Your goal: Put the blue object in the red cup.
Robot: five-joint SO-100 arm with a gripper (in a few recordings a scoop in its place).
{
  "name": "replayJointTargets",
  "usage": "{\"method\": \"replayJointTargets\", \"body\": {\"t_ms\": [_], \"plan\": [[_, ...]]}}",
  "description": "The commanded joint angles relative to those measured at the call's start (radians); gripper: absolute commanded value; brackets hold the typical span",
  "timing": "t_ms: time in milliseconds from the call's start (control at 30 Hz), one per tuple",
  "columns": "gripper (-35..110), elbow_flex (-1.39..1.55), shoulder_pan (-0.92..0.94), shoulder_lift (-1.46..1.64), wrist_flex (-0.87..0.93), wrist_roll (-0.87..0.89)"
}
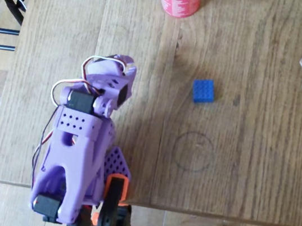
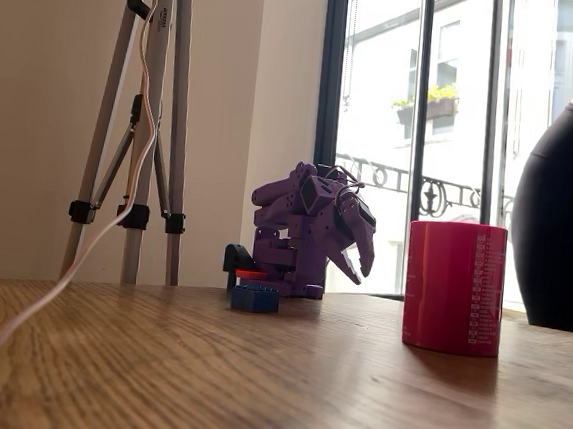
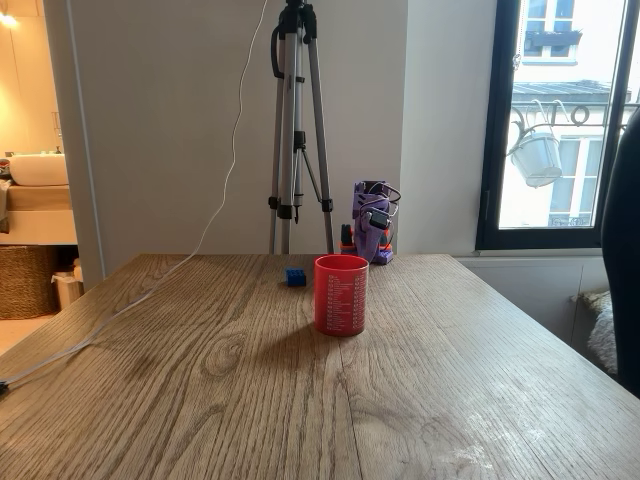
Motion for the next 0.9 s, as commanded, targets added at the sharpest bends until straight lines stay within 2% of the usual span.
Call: {"method": "replayJointTargets", "body": {"t_ms": [0,167,300,733,800,867], "plan": [[1,-0.031,-0.074,-0.002,0.055,-0.020],[1,-0.098,-0.141,-0.008,0.175,0.252],[1,-0.115,-0.167,-0.003,0.212,0.377],[1,-0.120,-0.141,-0.005,0.222,0.385],[1,-0.141,-0.137,-0.058,0.255,0.350],[1,-0.195,-0.089,-0.158,0.206,0.339]]}}
